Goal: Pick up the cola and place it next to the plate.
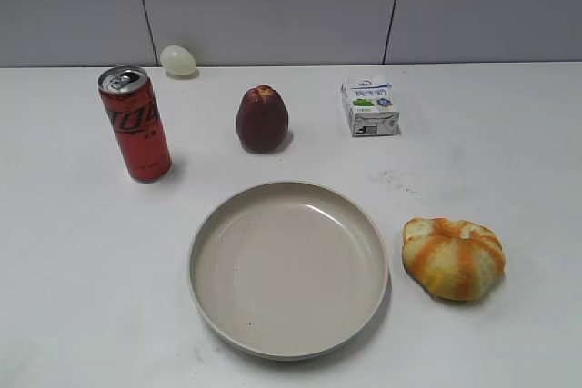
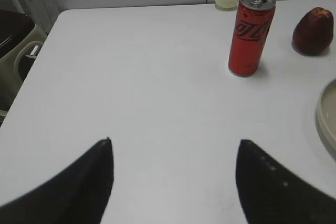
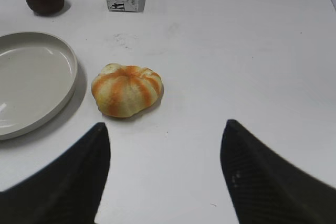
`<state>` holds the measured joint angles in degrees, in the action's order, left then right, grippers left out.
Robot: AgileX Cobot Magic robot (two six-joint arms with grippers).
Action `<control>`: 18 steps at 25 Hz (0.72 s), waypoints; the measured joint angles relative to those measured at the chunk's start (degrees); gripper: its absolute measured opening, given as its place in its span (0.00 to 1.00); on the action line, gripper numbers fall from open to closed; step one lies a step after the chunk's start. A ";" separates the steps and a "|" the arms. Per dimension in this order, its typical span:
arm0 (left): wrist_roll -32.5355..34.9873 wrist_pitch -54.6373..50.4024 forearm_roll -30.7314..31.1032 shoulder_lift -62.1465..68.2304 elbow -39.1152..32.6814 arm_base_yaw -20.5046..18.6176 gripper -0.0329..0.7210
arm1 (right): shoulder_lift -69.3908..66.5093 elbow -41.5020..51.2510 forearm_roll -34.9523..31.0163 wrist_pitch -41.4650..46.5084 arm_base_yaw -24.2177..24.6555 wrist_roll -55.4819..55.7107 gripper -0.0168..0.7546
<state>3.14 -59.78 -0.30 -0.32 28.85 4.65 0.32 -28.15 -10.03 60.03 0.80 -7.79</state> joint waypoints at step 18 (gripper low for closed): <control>0.00 11.76 0.30 26.88 4.52 0.00 0.78 | 0.00 0.00 0.00 0.00 0.00 0.00 0.71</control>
<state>3.14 -48.02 0.00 26.55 33.37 4.65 0.32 -28.15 -10.03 60.03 0.80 -7.79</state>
